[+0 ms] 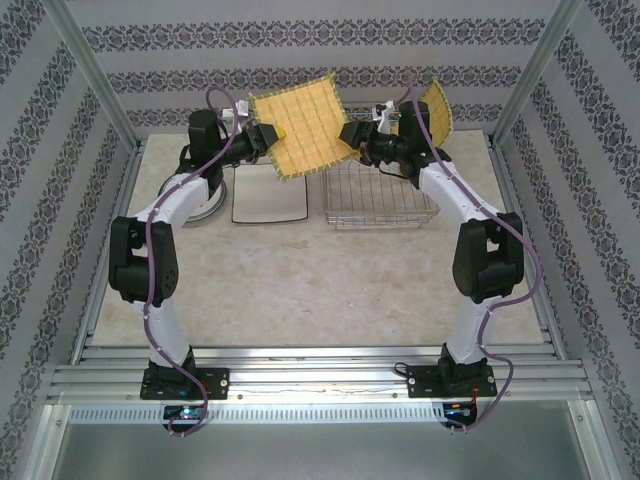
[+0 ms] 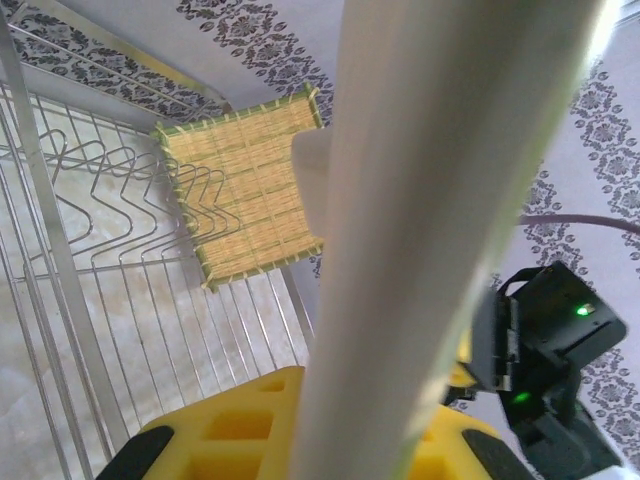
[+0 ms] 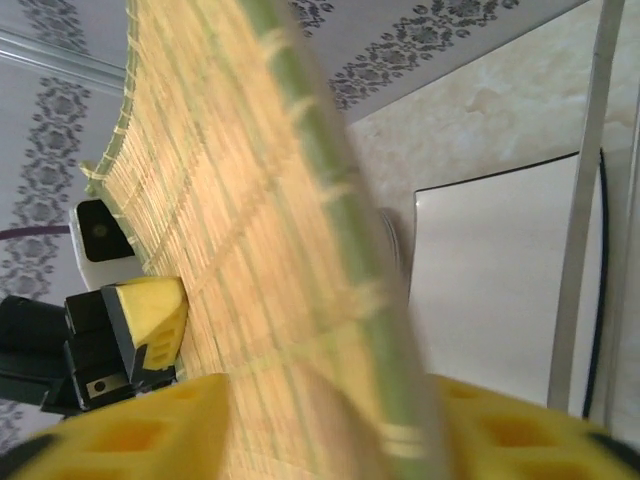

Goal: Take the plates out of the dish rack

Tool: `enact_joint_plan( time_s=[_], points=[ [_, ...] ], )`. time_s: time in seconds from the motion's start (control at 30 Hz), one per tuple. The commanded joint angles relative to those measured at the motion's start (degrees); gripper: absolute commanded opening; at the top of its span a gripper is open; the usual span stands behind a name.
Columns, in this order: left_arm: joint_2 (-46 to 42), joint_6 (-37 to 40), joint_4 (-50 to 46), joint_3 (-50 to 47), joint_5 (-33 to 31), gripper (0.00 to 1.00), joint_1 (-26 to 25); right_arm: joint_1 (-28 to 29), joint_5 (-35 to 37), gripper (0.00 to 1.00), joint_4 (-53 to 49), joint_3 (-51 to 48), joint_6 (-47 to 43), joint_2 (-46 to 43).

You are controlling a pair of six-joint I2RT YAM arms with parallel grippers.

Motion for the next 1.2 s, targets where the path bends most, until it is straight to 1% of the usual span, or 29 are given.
enact_joint_plan(
  time_s=[0.0, 0.1, 0.17, 0.3, 0.37, 0.43, 0.5, 0.57, 0.7, 0.83, 0.9, 0.97, 1.07, 1.17],
  points=[
    [0.5, -2.3, 10.6, -2.3, -2.5, 0.00, 0.2, 0.5, 5.2, 0.97, -10.6, 7.1, -10.4, -1.6],
    [-0.8, -5.0, 14.3, -4.0, -5.8, 0.00, 1.1, -0.1, 8.1, 0.98, -17.9, 10.7, -14.8, -2.0],
    [-2.4, -5.7, 15.8, -5.4, -8.7, 0.00, 1.6, -0.4, 12.1, 0.98, -25.3, 14.0, -19.2, -2.4],
    [-5.7, -5.3, 15.8, -8.0, -14.9, 0.00, 2.0, -0.2, 23.1, 0.98, -42.3, 24.0, -28.8, -0.8],
    [-7.6, -4.9, 15.3, -9.7, -18.5, 0.00, 1.9, 0.1, 30.5, 0.98, -52.5, 31.4, -34.0, 1.4],
    [-9.6, -4.9, 16.0, -12.4, -22.8, 0.00, 1.8, 0.6, 37.4, 0.98, -60.6, 38.2, -37.7, 3.9],
    [-11.7, -5.3, 16.5, -15.5, -27.8, 0.00, 1.7, 1.1, 42.2, 0.98, -66.1, 43.5, -40.2, 6.1],
    [-13.5, -6.4, 18.5, -19.3, -33.2, 0.00, 1.3, 1.7, 46.6, 0.98, -69.3, 46.8, -41.4, 7.2],
    [-15.3, -8.7, 22.1, -26.0, -43.8, 0.00, -0.8, 2.3, 49.9, 0.98, -72.6, 50.1, -42.3, 8.4],
    [-16.4, -8.9, 23.9, -31.1, -54.6, 0.00, -4.6, 2.9, 52.6, 0.98, -79.6, 58.9, -43.6, 13.1],
    [-16.8, -9.1, 24.7, -33.1, -60.1, 0.00, -6.9, 3.2, 53.1, 0.98, -81.5, 61.9, -44.2, 14.8],
    [-16.9, -9.4, 25.6, -34.6, -65.5, 0.00, -8.9, 3.4, 53.0, 0.98, -81.3, 62.1, -44.3, 14.9],
    [-16.5, -9.8, 27.4, -36.6, -71.8, 0.00, -11.8, 3.6, 52.2, 0.98, -80.3, 61.5, -44.7, 14.3],
    [-14.8, -10.4, 29.6, -37.6, -75.2, 0.00, -13.6, 3.9, 51.9, 0.98, -80.1, 61.0, -45.3, 14.0]
  ],
)
